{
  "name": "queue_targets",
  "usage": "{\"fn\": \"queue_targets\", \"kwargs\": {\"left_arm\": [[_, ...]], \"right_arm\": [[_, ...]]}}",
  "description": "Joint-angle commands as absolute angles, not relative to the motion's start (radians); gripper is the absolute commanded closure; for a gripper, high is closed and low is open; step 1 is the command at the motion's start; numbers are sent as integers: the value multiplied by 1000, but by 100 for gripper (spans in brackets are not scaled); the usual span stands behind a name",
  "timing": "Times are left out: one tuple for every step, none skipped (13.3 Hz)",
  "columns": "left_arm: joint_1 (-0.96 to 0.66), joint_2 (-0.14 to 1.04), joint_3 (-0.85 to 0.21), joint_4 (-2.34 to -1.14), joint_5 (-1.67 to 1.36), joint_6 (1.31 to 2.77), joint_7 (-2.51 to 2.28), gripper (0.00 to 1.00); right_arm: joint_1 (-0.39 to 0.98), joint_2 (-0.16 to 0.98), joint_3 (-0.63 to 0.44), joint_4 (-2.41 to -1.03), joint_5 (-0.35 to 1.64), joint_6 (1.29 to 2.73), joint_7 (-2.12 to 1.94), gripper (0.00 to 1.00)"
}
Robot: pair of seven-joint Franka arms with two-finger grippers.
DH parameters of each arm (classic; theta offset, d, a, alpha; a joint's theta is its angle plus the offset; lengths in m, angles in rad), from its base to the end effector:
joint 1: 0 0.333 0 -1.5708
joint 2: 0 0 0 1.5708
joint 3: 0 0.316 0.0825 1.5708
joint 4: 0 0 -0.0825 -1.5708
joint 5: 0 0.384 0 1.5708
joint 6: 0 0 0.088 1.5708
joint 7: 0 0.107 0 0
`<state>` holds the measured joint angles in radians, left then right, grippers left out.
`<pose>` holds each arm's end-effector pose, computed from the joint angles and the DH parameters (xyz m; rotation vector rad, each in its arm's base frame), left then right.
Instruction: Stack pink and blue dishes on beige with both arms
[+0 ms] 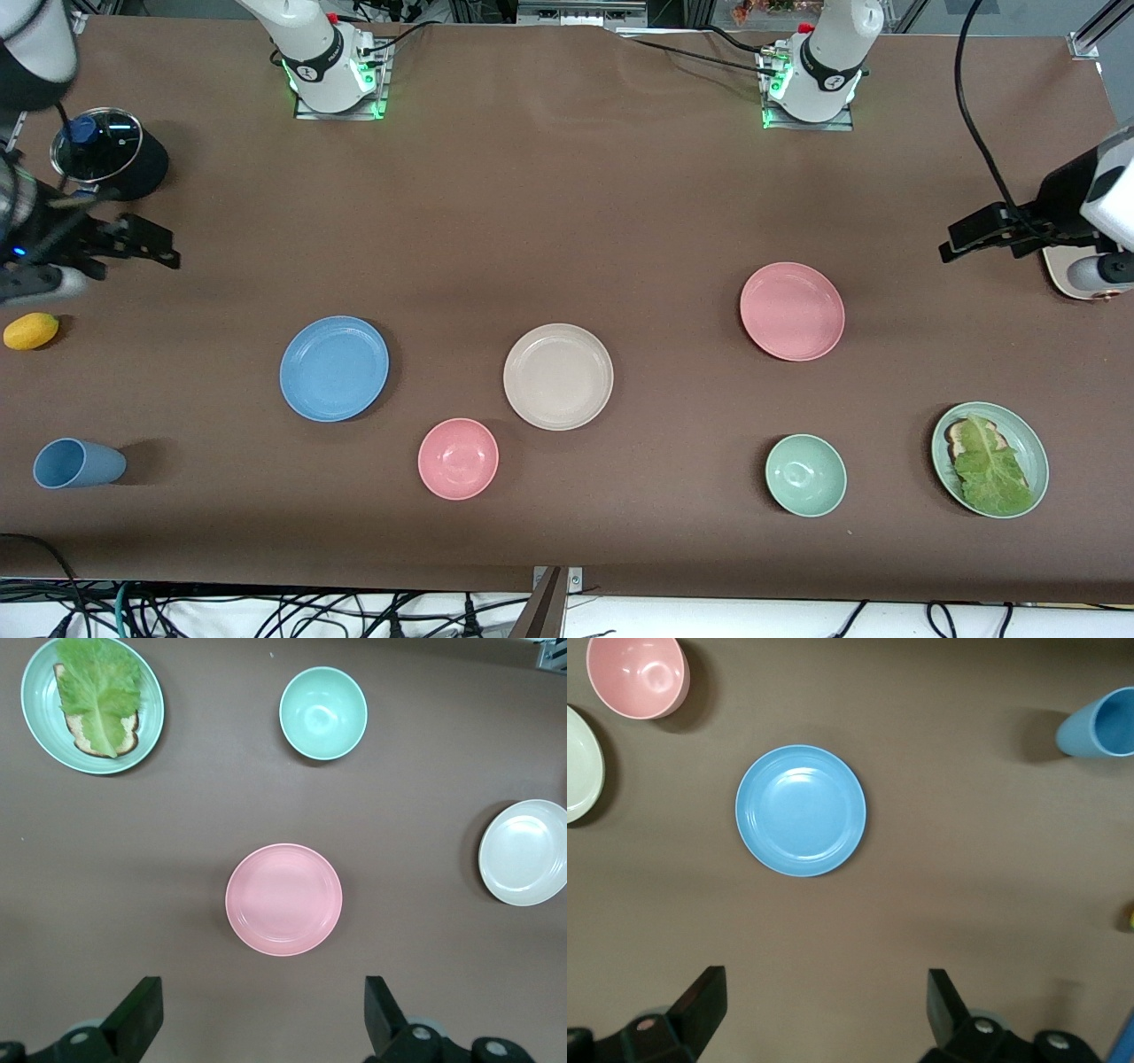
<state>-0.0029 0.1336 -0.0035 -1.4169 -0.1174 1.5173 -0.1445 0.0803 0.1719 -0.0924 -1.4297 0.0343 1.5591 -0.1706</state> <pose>0.5904 -0.0167 0.6164 3.0192 0.2023 -0.0635 0.6049 0.0013 0.5906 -3.1089 -0.2480 0.0623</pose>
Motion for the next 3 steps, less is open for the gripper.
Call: {"fn": "queue_targets", "kwargs": {"left_arm": [[-3, 74, -64, -1445, -34, 1487, -144, 0], [-2, 66, -89, -1445, -14, 1485, -144, 0], [-2, 61, -101, -1448, 3, 1483, -144, 0]], "right_arm": [[80, 201, -92, -1367, 0, 1488, -161, 0], [78, 201, -92, -1367, 0, 1488, -161, 0], [78, 201, -92, -1367, 2, 1488, -161, 0]]}}
